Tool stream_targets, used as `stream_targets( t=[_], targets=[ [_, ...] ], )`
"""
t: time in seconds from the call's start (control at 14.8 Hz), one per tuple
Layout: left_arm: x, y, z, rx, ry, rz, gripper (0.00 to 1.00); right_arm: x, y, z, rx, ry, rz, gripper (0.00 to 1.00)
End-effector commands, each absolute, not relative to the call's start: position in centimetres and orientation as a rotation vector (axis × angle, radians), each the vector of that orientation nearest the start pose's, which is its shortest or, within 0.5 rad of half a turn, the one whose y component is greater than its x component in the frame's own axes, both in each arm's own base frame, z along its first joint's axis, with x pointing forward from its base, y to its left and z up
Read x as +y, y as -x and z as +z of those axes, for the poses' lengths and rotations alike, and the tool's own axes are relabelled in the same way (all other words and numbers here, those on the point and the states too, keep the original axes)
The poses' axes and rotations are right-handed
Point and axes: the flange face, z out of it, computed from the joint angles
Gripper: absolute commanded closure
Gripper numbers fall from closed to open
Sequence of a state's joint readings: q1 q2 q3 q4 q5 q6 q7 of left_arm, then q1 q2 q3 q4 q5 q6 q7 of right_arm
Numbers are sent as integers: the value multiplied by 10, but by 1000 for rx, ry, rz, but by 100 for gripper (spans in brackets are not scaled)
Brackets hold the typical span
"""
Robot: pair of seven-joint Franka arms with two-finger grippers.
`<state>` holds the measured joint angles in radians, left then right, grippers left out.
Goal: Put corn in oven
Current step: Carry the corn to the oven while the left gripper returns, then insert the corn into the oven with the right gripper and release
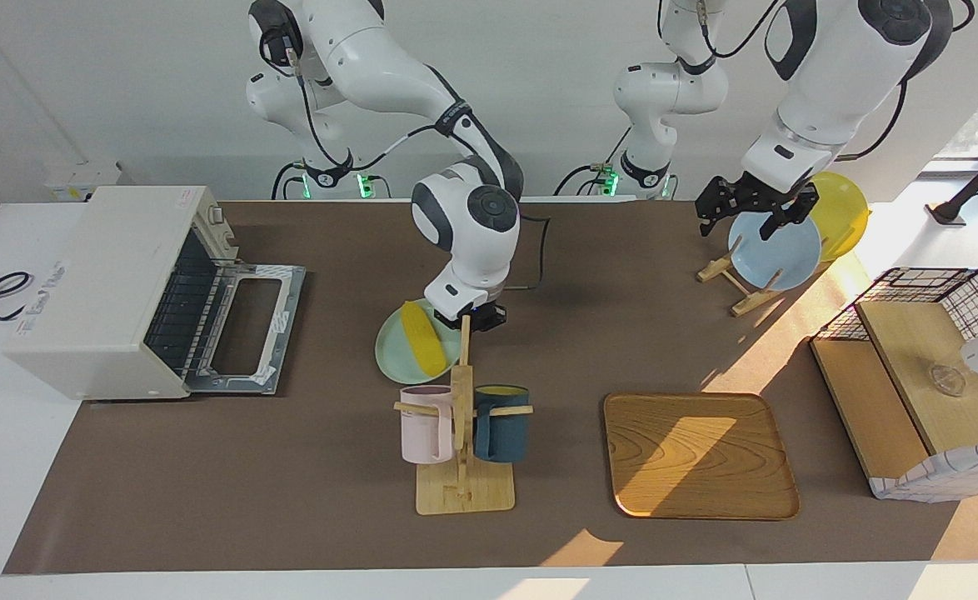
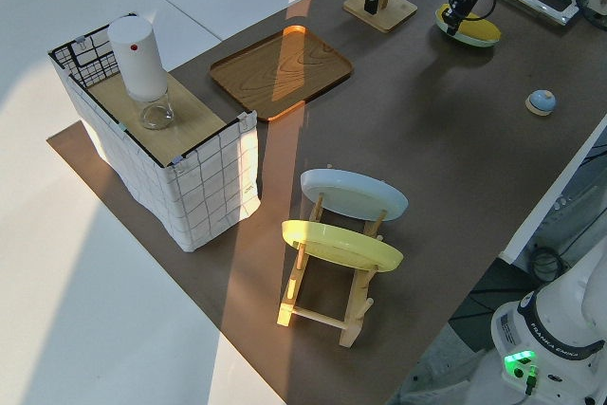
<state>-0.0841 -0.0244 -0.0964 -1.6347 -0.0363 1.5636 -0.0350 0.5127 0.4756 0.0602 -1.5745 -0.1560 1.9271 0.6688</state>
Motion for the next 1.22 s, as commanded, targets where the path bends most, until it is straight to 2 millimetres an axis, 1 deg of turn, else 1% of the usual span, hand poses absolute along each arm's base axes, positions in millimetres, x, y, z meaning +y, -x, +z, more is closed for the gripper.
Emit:
stream_targets(
  t=[0.0, 0.07, 0.2, 0.27, 0.34, 0.54, 0.61, 0.68, 0.74, 0.81, 0.88, 1.01, 1.15],
  targets=[
    [-98, -532, 616, 250, 3130, 66, 0, 328, -587, 366, 36, 3370, 99, 100],
    [-100, -532, 615, 252, 3132, 54, 0, 308, -592, 370, 64, 3395, 129, 100],
    [-101, -531, 609, 257, 3134, 35, 0, 267, -596, 385, 53, 3432, 204, 100],
    [-101, -530, 604, 257, 3132, 39, 0, 242, -599, 391, 64, 3439, 245, 100],
    [-101, -528, 605, 259, 3131, 37, 0, 215, -602, 395, 79, 3439, 284, 100],
    [-102, -527, 604, 261, 3130, 49, 0, 133, -595, 409, 103, 3420, 370, 100],
    [-102, -527, 605, 261, 3130, 49, 0, 111, -591, 413, 107, 3413, 390, 100],
    [-102, -527, 605, 261, 3130, 49, 0, 93, -585, 414, 107, 3404, 417, 100],
    [-102, -528, 605, 261, 3130, 49, 0, 74, -575, 412, 111, 3398, 436, 100],
    [-102, -528, 605, 261, 3130, 49, 0, 61, -569, 409, 103, 3392, 451, 100],
    [-102, -528, 605, 261, 3130, 54, 0, 49, -566, 407, 83, 3384, 452, 100],
    [-101, -527, 605, 257, 3130, 61, 0, 19, -565, 406, 71, 3366, 480, 100],
    [-102, -528, 603, 257, 3129, 70, 0, -12, -562, 402, 54, 3344, 515, 100]
  ],
)
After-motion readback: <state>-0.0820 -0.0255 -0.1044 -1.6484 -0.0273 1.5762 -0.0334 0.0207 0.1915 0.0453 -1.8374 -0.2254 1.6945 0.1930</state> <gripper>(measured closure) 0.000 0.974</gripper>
